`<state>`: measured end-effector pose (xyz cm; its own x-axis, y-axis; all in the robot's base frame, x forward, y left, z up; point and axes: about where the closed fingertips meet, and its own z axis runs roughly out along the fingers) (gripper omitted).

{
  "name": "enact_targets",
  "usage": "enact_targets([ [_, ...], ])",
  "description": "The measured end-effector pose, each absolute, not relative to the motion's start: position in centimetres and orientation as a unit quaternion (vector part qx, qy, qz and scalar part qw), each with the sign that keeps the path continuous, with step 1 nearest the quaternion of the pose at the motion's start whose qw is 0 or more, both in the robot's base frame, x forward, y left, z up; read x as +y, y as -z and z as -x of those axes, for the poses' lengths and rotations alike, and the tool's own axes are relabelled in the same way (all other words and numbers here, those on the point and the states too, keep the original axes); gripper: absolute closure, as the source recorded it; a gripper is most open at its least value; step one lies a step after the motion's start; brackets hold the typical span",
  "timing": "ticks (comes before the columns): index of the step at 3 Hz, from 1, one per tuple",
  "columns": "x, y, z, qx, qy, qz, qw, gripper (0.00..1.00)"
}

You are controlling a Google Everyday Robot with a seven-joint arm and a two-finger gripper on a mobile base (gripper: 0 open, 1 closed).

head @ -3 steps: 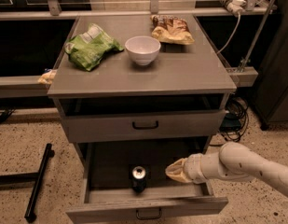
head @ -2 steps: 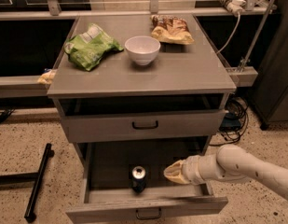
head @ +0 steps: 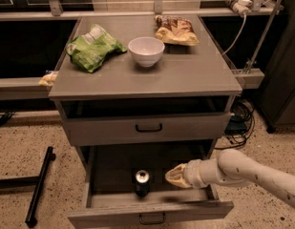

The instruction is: Pick pepsi can from middle drawer and place on counter

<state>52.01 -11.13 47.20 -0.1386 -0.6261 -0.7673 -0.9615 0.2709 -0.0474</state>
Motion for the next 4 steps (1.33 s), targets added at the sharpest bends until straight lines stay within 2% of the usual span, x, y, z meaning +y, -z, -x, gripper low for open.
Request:
enact_targets([
  [1,-10.3,-46.6,-52.6,0.709,-0.248,0.555,0.357,0.11],
  [2,-9.3,-46.2,-53.1,0.7,-0.26,0.555,0.366,0.05],
  [4,-5.7,-45.1,-54.3,0.667,-0.287,0.566,0.391,0.07],
])
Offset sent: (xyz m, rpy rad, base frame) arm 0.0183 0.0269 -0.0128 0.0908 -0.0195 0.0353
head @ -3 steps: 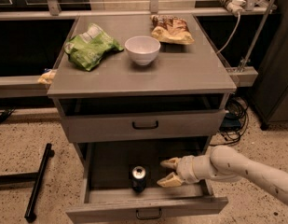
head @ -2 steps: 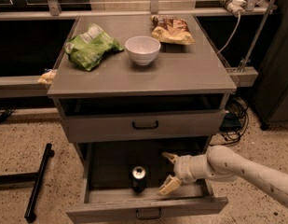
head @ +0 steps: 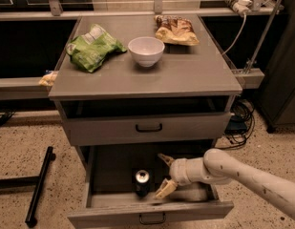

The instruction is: Pick pepsi can from middle drawer and place on counter

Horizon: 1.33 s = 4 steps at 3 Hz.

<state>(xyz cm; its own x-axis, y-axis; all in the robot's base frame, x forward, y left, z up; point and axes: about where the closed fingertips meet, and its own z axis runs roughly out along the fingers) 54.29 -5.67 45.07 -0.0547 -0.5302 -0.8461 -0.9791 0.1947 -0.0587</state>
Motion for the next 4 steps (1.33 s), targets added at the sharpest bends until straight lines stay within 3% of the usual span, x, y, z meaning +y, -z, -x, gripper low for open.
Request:
enact_targets([
  [1,-4.0,-44.5,-55.0,0.65,-0.298,0.574,0.399,0.18],
  [4,-0.4,-42.1,-55.2,0.622,-0.351,0.582,0.389,0.2],
])
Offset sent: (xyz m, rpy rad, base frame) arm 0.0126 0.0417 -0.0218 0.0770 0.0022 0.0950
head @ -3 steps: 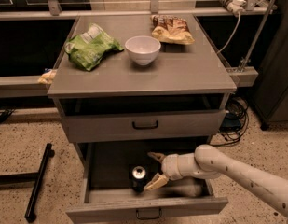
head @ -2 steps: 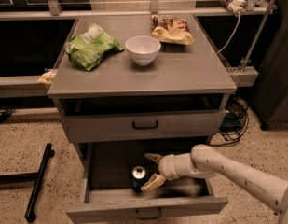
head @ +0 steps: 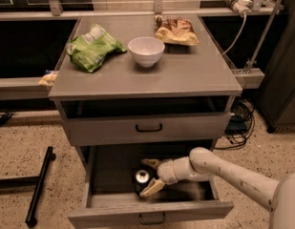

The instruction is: Pick pepsi can from middle drawer and place on counter

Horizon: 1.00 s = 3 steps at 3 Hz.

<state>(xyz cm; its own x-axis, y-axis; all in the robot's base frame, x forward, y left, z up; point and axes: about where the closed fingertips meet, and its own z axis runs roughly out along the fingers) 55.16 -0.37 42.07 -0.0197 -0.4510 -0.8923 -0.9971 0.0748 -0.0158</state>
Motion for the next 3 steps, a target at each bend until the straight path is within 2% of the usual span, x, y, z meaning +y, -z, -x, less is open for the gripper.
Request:
enact_targets([
  [1,0.4,-41.7,-55.3,0.614,-0.36,0.582,0.393,0.39],
  [3,-0.7,-42.1,-54.5,0.621,-0.349,0.574,0.404,0.86],
])
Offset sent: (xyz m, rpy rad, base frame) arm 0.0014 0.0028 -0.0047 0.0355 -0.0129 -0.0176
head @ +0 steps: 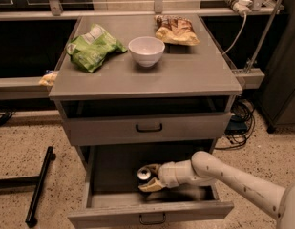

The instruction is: Pick pepsi can from middle drawer and place on counter

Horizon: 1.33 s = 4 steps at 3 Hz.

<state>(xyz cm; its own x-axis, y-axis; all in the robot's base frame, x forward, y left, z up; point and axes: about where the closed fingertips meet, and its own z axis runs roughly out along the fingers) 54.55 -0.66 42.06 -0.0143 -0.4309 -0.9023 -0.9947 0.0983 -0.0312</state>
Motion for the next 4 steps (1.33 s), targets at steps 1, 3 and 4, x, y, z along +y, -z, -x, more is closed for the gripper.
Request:
enact_targets([
  [1,-3.2,-43.0,-53.2,0.635,-0.334,0.568,0.403,1.0],
  [3,-11.7,-50.1,-52.8,0.681,-0.298,0.548,0.384,1.0],
  [4,-14.2,-59.3,-54.6,0.69,-0.262,0.556,0.383,1.0],
])
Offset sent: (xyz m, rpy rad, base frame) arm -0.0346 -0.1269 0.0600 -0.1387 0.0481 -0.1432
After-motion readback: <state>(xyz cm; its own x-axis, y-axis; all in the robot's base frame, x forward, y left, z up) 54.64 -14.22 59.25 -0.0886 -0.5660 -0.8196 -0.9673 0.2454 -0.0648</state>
